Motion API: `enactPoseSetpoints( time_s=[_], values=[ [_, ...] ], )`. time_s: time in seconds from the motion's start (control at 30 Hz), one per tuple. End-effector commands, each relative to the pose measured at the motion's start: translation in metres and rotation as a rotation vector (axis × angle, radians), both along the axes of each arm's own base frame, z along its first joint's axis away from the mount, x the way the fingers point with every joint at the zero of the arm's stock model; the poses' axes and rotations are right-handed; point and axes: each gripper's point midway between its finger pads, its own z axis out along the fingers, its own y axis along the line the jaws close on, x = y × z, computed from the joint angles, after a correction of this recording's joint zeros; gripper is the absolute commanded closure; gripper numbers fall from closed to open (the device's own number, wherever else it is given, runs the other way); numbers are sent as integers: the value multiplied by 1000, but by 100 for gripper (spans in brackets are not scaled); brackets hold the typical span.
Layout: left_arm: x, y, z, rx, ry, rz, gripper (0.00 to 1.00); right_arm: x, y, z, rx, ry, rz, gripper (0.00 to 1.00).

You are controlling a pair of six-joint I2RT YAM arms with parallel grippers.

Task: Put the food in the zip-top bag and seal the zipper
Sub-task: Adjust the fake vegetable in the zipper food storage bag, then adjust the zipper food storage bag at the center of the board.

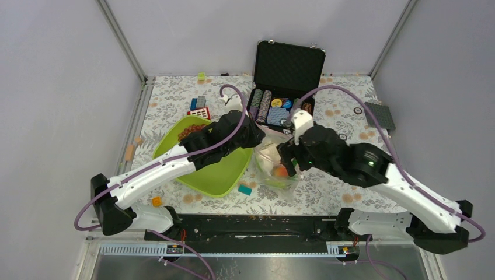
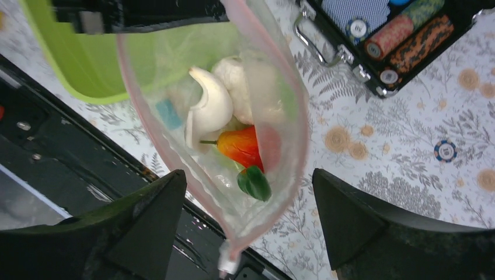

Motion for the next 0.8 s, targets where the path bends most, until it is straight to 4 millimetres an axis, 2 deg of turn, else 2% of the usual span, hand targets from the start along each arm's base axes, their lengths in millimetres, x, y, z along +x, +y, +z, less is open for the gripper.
enactPoseSetpoints(
  time_s=[0.0,0.1,0.2,0.27,0.43,0.6,0.67,0.77],
  values=[
    [8,-4,39,-87,-82,18,100,-9,-8,42,164,-88,38,12],
    [8,-3,39,-85,-83,21,100,-8,-29,44,216,-122,-64,11],
    [9,-2,38,-82,-84,27,100,-3,-64,39,231,-141,-264,12],
    [9,-2,37,-77,-83,30,100,-7,-74,32,240,-119,-307,13],
    [10,-1,35,-76,-80,34,100,-28,-47,10,285,13,-173,17],
    [9,-2,35,-78,-78,31,100,-23,-32,-3,252,55,-182,19],
    [9,-3,35,-77,-77,27,100,-20,-31,-9,217,62,-204,21],
    [9,1,35,-75,-81,34,100,-15,-39,-19,153,68,-262,33]
  ],
)
